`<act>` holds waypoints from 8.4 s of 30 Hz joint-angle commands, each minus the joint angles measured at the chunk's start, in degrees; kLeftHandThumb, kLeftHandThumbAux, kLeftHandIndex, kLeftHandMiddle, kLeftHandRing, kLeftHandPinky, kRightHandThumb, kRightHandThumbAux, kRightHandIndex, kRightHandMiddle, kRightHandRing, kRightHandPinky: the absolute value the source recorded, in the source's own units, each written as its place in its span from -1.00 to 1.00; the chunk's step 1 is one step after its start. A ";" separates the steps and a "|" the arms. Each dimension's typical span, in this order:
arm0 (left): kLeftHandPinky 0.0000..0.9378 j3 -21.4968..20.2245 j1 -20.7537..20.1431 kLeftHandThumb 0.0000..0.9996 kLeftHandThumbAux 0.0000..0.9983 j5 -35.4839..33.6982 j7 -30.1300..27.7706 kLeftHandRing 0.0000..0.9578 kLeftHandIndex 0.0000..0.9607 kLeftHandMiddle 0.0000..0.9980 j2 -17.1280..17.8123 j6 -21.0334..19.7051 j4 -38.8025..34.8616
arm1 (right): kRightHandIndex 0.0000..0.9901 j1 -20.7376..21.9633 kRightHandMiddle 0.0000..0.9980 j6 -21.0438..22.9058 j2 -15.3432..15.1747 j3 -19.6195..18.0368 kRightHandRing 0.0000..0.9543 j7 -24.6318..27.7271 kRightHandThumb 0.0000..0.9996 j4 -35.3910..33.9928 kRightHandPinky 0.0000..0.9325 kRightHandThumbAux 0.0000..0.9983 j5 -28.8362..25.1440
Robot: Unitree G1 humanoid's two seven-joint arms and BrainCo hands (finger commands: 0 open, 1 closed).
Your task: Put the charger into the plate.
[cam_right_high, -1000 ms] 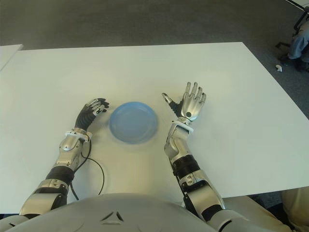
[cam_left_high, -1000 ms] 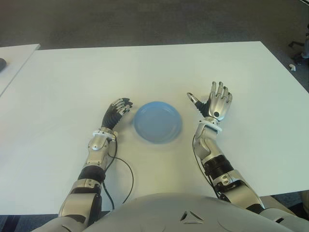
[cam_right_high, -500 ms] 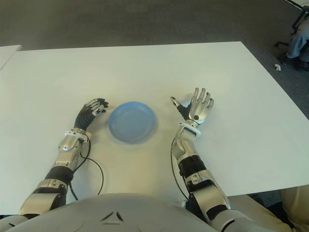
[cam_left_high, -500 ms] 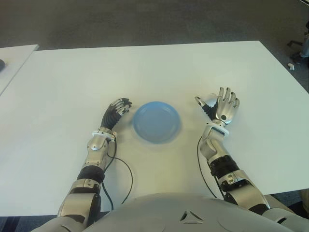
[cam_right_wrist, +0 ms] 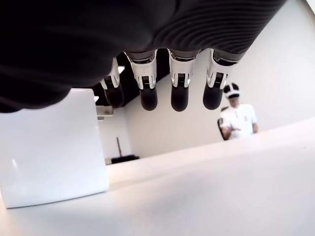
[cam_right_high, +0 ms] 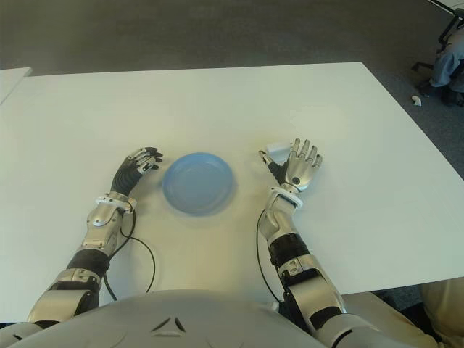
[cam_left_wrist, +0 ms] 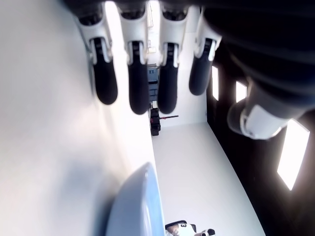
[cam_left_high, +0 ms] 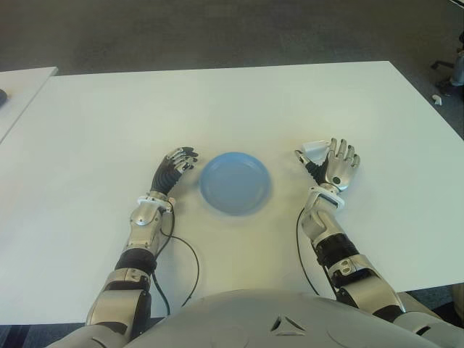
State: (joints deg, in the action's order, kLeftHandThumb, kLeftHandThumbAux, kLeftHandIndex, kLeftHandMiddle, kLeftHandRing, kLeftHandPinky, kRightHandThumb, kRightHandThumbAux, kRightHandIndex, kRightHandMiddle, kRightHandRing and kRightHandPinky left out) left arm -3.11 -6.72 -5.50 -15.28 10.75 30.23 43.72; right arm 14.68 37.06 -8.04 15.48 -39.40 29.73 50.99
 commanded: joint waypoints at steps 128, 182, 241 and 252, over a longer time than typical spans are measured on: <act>-0.29 2.86 9.80 -0.86 0.10 2.70 0.58 -0.29 -0.37 -0.28 -1.01 -9.47 10.04 | -1.00 11.42 -1.00 -9.81 5.49 2.68 -1.00 -1.65 -0.34 31.57 -1.00 -0.86 -12.01; -0.25 3.31 10.37 -0.94 0.12 2.49 -0.37 -0.25 -0.36 -0.25 -0.69 -9.58 8.96 | -0.66 11.55 -0.51 -21.31 5.67 0.73 -0.55 -11.98 -0.15 38.90 -0.50 -0.57 -14.67; -0.30 3.50 10.31 -0.94 0.14 2.20 -0.60 -0.27 -0.34 -0.24 -0.89 -10.92 8.70 | -0.11 10.78 0.80 -43.26 3.75 -0.20 0.86 -36.20 0.49 41.47 0.91 0.42 -15.45; -0.38 3.44 10.58 -0.95 0.17 1.75 -1.35 -0.29 -0.32 -0.23 -1.07 -10.71 8.55 | -0.11 11.38 0.79 -42.71 3.58 0.36 0.85 -37.10 0.49 39.89 0.90 0.42 -14.73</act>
State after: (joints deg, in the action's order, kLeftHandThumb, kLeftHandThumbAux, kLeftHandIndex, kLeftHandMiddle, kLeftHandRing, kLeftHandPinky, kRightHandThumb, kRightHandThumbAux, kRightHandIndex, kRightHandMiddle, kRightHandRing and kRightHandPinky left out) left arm -1.77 -5.60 -5.64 -15.03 11.55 31.02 43.66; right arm 31.81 -6.21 -7.71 14.70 -72.82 67.13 36.62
